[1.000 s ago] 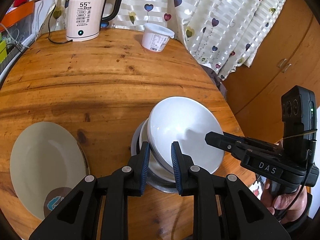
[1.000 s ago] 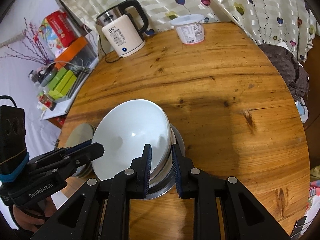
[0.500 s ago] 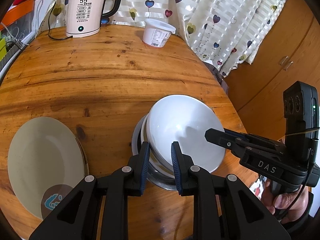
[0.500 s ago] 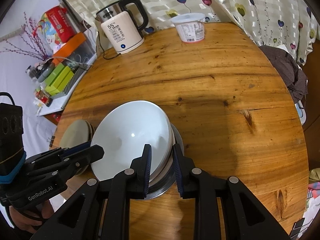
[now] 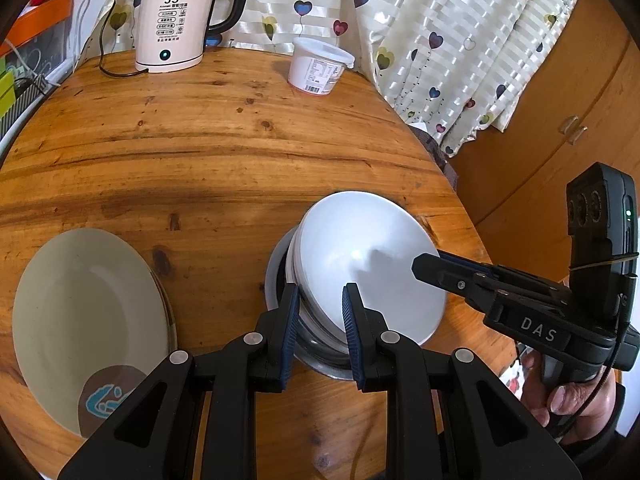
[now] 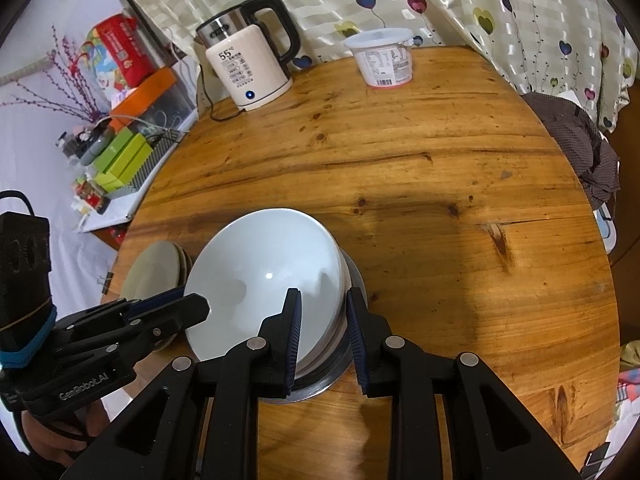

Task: Organize plates and bowls
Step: 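Carry the nested bowls over the beige plate stack with the right gripper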

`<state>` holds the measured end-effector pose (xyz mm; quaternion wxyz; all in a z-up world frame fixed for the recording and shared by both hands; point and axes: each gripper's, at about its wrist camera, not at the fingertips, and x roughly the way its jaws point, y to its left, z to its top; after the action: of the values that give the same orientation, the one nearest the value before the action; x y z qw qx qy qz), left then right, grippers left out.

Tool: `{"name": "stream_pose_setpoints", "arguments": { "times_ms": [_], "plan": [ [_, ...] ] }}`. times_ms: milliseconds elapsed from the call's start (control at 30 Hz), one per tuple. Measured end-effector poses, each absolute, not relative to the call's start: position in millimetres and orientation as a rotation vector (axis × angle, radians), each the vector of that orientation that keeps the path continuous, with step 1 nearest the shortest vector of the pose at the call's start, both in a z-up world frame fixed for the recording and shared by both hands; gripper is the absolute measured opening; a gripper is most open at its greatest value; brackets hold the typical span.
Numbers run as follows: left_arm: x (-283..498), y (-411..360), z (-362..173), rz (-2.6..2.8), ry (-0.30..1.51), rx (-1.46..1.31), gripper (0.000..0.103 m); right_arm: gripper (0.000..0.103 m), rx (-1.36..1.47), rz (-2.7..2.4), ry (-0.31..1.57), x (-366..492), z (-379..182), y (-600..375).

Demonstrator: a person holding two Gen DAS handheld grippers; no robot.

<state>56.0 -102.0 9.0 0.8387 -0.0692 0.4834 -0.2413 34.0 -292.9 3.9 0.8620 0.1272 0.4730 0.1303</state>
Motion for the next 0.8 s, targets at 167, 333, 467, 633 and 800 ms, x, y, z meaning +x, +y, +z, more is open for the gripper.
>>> {"name": "stream_pose_setpoints", "arguments": {
  "times_ms": [167, 333, 467, 633, 800],
  "plan": [
    [56.6, -101.5, 8.6, -0.512, 1.018, -0.149, 0.023, 0.024, 0.269, 0.274, 0.97, 32.1, 7.7, -294.5],
    [56.4, -101.8, 9.0, -0.511, 1.012, -0.153, 0.023, 0.018, 0.25, 0.266, 0.941, 28.8, 10.4, -294.8],
    [55.7, -101.9, 9.4, -0.516, 1.007, -0.16, 0.023, 0.009, 0.255, 0.249, 0.936, 28.7, 8.6, -298.5],
    [54.9, -102.7, 10.9, -0.515, 1.001, -0.154, 0.023, 0.009, 0.258, 0.25, 0.937, 29.2, 7.0, -300.1],
    [55.2, -102.8, 10.5, -0.515, 1.001, -0.151, 0.023, 0.009, 0.257, 0.251, 0.939, 29.1, 5.9, -301.5]
  ]
}}
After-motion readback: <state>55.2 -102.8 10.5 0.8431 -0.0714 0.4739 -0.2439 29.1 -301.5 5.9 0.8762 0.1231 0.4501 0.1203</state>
